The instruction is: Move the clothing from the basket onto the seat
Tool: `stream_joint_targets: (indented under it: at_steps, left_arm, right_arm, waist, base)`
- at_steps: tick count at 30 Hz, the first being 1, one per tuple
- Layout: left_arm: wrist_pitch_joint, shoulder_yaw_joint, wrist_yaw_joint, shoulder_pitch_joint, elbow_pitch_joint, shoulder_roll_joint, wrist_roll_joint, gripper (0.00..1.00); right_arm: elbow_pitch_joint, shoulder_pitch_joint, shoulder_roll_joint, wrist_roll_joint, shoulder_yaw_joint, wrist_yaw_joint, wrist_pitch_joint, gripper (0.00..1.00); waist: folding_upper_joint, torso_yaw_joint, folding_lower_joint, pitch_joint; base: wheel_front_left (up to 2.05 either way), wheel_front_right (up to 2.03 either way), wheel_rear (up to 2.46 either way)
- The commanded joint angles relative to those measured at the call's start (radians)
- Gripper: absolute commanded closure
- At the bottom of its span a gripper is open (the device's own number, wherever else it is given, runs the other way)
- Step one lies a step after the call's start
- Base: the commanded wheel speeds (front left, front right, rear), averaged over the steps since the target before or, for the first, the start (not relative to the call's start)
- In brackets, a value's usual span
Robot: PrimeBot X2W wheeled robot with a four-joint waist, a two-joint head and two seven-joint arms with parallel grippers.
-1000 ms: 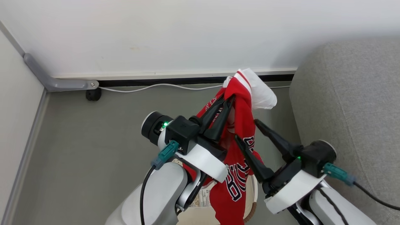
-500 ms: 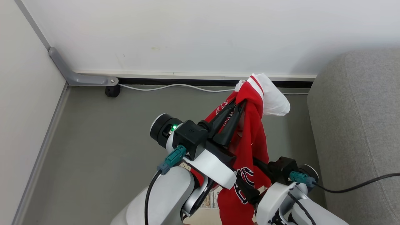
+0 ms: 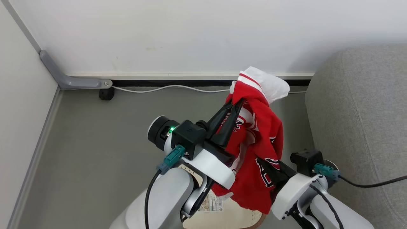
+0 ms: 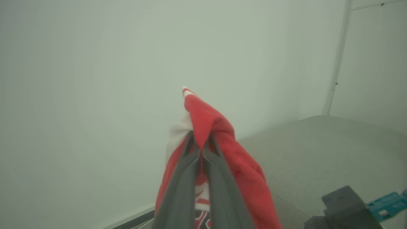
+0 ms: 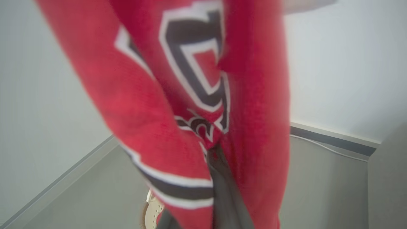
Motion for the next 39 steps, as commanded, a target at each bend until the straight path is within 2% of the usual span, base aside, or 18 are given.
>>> stream_joint_targets:
  at_steps: [1,2,11,20,27,39]
  left_arm:
    - [-0.006,0.041,-0.004,-0.018,-0.016,0.004,0.008,0.06]
    - [-0.006,0.045,-0.011,-0.011,-0.009,0.004,0.004,0.00]
    - [-0.006,0.080,-0.072,0.036,0.070,0.004,0.035,0.00]
    - [-0.006,0.114,-0.102,0.072,0.103,0.004,0.065,0.00]
    - [-0.006,0.148,-0.122,0.100,0.128,0.004,0.087,0.00]
    - [-0.006,0.173,-0.146,0.136,0.137,0.004,0.105,0.00]
  right_arm:
    - [-0.035,0.018,-0.003,-0.003,-0.007,0.004,-0.006,1.00]
    - [-0.042,0.023,-0.005,-0.004,-0.015,0.004,-0.006,1.00]
    - [-0.125,0.058,-0.024,-0.014,-0.118,0.004,-0.006,1.00]
    - [-0.196,0.068,-0.044,-0.030,-0.211,0.004,-0.006,1.00]
    - [-0.259,0.057,-0.056,-0.035,-0.280,0.004,-0.006,1.00]
    - [-0.317,0.051,-0.061,-0.038,-0.361,0.004,-0.006,1.00]
  waist:
    - [-0.0001,-0.008,0.0000,-0.003]
    - [-0.0001,-0.012,0.0000,-0.004]
    - [-0.0001,-0.060,0.0000,-0.016]
    - [-0.0001,-0.119,0.0000,-0.016]
    - [-0.0001,-0.195,0.0000,-0.013]
    - [-0.0001,-0.364,0.0000,-0.016]
  base:
    - [0.00,0.00,0.00]
    - [0.00,0.00,0.00]
    - [0.00,0.00,0.00]
    - [0.00,0.00,0.00]
    - [0.00,0.00,0.00]
    - [0.00,0.00,0.00]
